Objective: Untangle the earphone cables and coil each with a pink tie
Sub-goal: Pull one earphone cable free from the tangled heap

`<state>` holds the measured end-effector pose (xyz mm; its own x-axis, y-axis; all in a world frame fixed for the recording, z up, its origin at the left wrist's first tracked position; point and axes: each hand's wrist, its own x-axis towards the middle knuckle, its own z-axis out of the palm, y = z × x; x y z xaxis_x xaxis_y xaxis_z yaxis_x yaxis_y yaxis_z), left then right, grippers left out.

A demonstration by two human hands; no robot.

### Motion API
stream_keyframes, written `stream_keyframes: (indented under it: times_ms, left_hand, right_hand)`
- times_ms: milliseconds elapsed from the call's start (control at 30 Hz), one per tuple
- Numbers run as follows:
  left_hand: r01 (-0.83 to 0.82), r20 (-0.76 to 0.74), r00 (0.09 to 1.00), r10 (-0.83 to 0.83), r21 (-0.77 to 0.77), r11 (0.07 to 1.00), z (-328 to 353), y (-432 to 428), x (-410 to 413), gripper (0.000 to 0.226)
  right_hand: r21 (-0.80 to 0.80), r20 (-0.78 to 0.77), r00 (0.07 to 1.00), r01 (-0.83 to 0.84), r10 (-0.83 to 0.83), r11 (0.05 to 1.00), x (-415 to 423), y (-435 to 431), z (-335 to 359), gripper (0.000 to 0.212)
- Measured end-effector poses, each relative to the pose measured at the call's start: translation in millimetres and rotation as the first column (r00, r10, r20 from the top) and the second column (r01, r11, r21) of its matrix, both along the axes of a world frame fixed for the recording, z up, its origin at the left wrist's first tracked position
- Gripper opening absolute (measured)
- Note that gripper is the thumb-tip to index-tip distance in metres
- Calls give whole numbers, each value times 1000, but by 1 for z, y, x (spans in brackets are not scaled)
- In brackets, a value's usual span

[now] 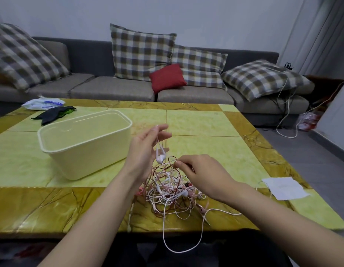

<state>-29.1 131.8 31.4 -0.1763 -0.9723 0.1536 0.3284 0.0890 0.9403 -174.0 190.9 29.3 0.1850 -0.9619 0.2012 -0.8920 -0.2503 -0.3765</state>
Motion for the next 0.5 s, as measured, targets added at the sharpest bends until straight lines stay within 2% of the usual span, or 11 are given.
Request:
stream_keyframes:
  times_ms: [67, 133, 200, 333, 500]
  left_hand:
    - [2, 272, 962, 33, -128, 992, -7, 2, 1, 25]
    - [108, 491, 871, 12, -215, 971, -12, 6, 0, 25]
    - [213, 599, 800, -39, -223, 951, -17, 8, 2, 28]
    - [302, 493, 834, -248, -32, 953, -21, 6, 7, 27]
    - [443, 216, 849, -482, 206, 872, -16, 13, 7, 29]
  right_hand:
    - [2, -41, 999, -20, 20, 1000, 2, 1, 3, 31]
    - [-12, -69, 997, -27, 26, 1000, 3, 2, 8, 30]
    - [-36, -66, 998, -28, 26, 999, 2, 2, 14, 32]
    - [-63, -19, 1000, -1, 0, 998, -6, -1, 25, 30]
    - [-100, 117, 993, 46, -35, 994, -16, -9, 21, 25]
